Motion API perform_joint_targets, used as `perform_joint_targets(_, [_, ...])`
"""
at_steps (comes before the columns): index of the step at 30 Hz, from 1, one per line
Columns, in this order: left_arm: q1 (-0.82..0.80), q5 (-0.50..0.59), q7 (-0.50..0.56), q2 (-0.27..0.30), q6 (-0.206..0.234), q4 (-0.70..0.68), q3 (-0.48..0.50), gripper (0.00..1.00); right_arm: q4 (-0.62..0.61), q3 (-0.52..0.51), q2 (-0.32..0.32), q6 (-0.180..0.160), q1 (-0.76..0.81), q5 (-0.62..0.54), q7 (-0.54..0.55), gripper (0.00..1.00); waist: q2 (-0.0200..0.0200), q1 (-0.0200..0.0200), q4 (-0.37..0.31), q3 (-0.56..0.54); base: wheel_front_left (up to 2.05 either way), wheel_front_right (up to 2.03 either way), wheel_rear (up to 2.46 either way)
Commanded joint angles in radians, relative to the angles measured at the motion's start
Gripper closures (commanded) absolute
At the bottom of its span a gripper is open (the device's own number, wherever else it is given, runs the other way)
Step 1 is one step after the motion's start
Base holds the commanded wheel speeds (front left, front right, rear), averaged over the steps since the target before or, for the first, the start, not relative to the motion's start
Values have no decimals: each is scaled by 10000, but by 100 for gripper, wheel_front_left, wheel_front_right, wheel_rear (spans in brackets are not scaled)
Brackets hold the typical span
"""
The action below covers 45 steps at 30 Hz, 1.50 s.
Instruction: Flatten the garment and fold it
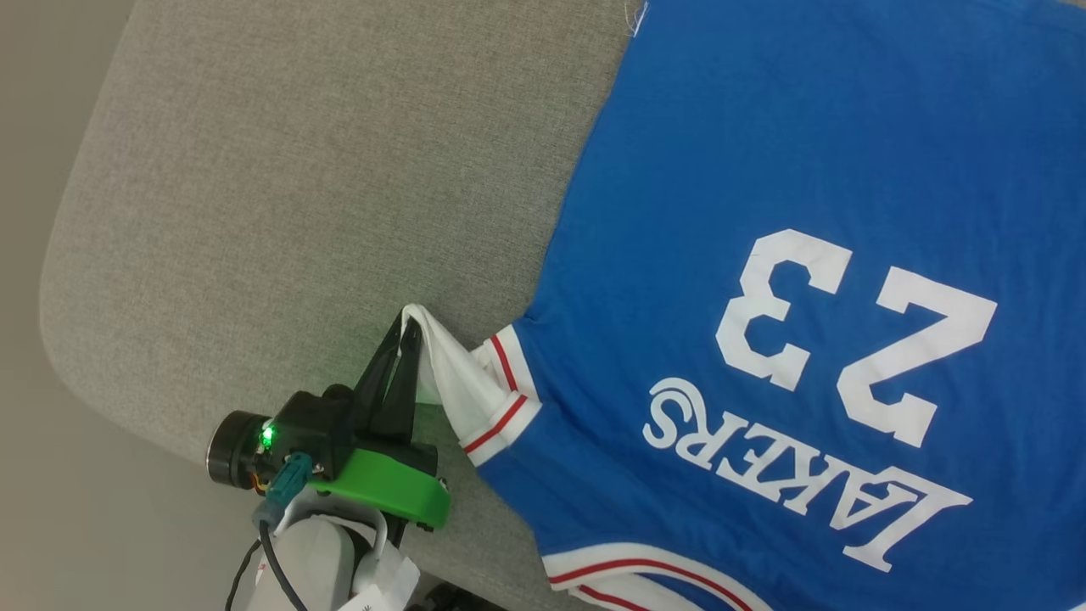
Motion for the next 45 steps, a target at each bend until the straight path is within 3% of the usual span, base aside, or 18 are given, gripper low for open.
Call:
perform_joint_targets(1, [-187,75,-36,-47,-35,-22,53,100,366,370,209,-17,782,65,99,100,0,1,-70,-48,0,0,0])
perform_joint_targets(7, [-114,175,-36,-45,-64,61,174,100,168,598,142,-17,547,114,-334,100,0,1,-303,-360,0,0,0])
perform_joint_targets(14, [382,217,-36,100,3,192,619,100,-124,1430,382,-17,365,684,-1540,100,0,1,-900,-1569,0,0,0])
perform_joint_targets(21, [1285,225,-36,296,138,218,1081,100,-1074,2564,-243,-17,633,1776,-2581,100,0,1,-1700,-2941,0,0,0])
perform_joint_targets(22, [1680,208,-36,405,212,207,1304,100,-1610,2910,-727,-17,984,2285,-2948,100,0,1,-2051,-3392,0,0,0])
perform_joint_targets(25, [2015,184,-36,519,261,209,1506,100,-2265,3160,-1252,-17,1513,2852,-3338,100,0,1,-2445,-3806,0,0,0])
perform_joint_targets(37, [2613,126,-36,737,310,182,1849,100,-4209,3455,-3643,-17,5971,4280,-4958,100,0,1,-3451,-4514,0,0,0])
perform_joint_targets(41, [2750,109,-36,774,335,145,1937,100,-4407,3561,-4024,-17,7677,4600,-5430,100,0,1,-3651,-4542,0,0,0])
perform_joint_targets(45, [2770,106,-36,766,332,136,1942,100,-4345,3604,-3911,-17,9295,4803,-5997,100,0,1,-3749,-4477,0,0,0])
